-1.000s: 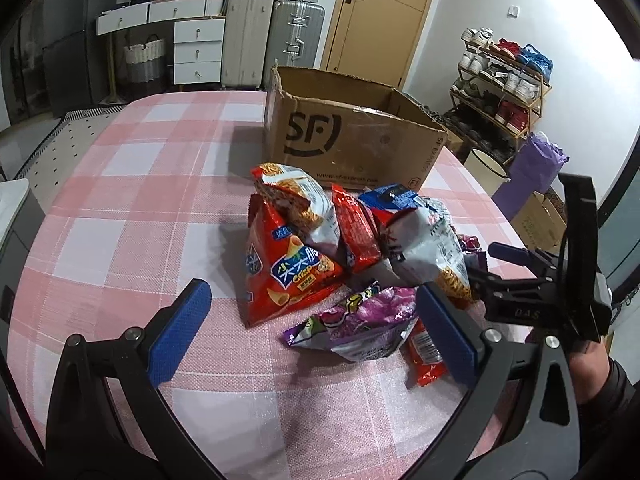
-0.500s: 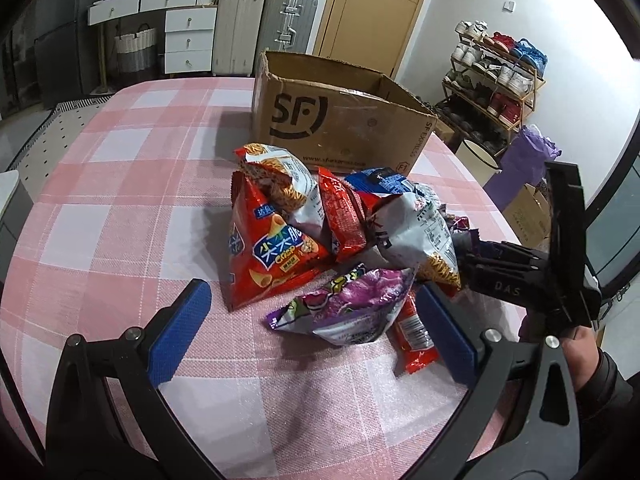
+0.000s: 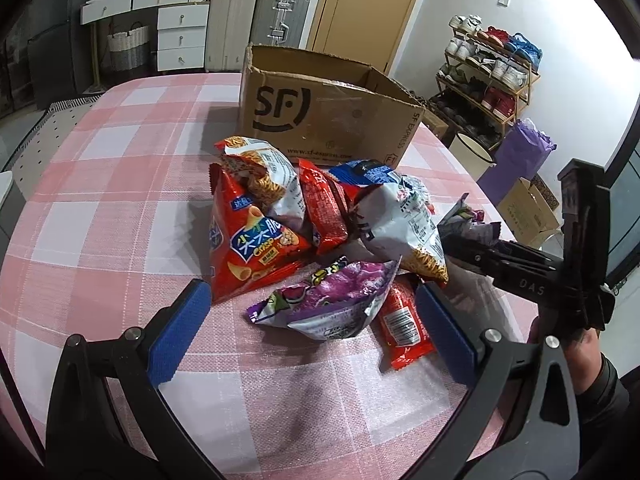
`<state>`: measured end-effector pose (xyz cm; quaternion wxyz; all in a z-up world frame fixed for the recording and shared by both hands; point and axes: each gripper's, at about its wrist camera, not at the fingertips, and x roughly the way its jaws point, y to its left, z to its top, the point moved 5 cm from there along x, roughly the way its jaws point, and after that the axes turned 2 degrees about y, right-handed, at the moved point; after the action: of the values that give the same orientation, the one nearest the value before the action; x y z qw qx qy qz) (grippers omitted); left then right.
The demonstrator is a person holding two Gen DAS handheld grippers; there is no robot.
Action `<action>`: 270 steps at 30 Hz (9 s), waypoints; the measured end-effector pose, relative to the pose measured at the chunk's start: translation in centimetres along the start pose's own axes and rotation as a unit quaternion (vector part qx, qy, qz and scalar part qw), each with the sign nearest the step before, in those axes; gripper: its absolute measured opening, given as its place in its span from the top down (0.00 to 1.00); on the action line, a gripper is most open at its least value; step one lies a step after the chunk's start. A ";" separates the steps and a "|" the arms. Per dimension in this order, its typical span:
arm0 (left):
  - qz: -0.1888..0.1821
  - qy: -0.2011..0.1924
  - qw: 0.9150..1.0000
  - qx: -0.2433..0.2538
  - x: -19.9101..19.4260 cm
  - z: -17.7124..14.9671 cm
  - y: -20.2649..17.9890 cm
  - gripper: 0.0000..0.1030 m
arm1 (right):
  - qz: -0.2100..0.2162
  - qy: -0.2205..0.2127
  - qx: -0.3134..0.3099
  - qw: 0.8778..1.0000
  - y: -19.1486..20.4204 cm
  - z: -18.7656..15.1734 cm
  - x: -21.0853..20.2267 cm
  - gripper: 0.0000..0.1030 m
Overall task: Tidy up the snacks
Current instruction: 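Grasp the purple-and-white bag with the left gripper while the right gripper holds its purple bag, then carry both purple bags up and over the open SF box, then open both grippers to drop the purple bags into the box, then withdraw both grippers from the box back toward the snack pile, then grasp the red chocolate-bar pack with the right gripper, then lift the red bar pack with the right gripper while the left gripper grasps the red Crisp chip bag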
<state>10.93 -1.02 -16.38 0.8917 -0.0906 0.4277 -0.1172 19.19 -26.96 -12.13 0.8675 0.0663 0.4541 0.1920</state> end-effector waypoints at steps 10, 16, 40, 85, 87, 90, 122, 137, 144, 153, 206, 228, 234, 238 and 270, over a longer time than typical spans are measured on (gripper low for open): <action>-0.013 0.016 1.000 -0.003 2.0 0.3 -0.6 0.01 | 0.007 -0.008 0.002 1.000 0.1 -0.6 -1.0 0.54; -0.020 0.015 1.000 -0.013 3.2 0.8 -0.5 0.03 | 0.009 -0.010 0.004 1.000 -0.1 -0.9 -1.2 0.54; -0.054 0.038 0.997 -0.028 6.5 0.7 -0.2 0.48 | 0.010 -0.007 0.004 1.000 -0.1 -1.5 -1.4 0.54; 0.004 -0.082 0.996 0.020 -6.3 13.0 -0.1 0.50 | 0.071 -0.097 -0.082 0.989 9.0 8.5 -9.7 0.54; 0.000 -0.081 0.997 0.020 -6.1 14.5 -0.3 0.50 | 0.071 -0.101 -0.084 0.989 9.2 9.6 -9.8 0.54; 0.001 -0.082 0.996 0.018 -5.7 16.7 -0.7 0.50 | 0.070 -0.107 -0.087 0.988 9.4 11.1 -9.9 0.54; 0.007 -0.012 1.000 0.013 9.2 27.4 1.1 0.49 | 0.056 -0.054 -0.093 0.993 7.1 22.6 2.1 0.54; 0.034 0.019 0.999 -0.024 12.1 26.5 4.4 0.20 | 0.021 -0.055 -0.085 0.995 6.4 23.3 5.5 0.35; 0.032 -0.008 0.999 -0.021 8.7 26.2 4.5 0.19 | 0.014 -0.098 -0.082 0.992 5.4 22.8 1.1 0.23; 0.037 -0.038 0.998 -0.020 2.6 24.2 3.8 0.18 | 0.014 -0.146 -0.094 0.985 6.1 20.3 -5.7 0.23; 0.058 -0.071 0.996 -0.022 -9.5 3.2 2.1 0.00 | 0.014 -0.050 -0.070 0.996 8.6 -3.7 -8.1 0.01; 0.054 -0.032 0.996 -0.063 -5.7 0.7 6.3 0.00 | 0.022 0.033 -0.068 0.997 9.0 -5.5 -0.1 0.18; 0.056 -0.028 0.996 -0.063 -5.1 0.5 6.7 0.00 | -0.008 0.046 -0.082 0.995 9.3 -5.7 1.0 0.38; 0.054 -0.023 0.996 -0.066 -4.6 0.3 6.8 0.00 | -0.022 0.048 -0.090 0.995 9.4 -5.7 1.4 0.51; 0.063 0.032 0.995 -0.066 2.3 3.3 7.8 0.00 | 0.072 -0.021 -0.078 0.994 8.5 -6.1 -4.9 0.55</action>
<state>15.94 5.99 -18.11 0.8750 -0.1183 0.4682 -0.0348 9.37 -21.44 -9.42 0.8633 0.0345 0.4133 0.2875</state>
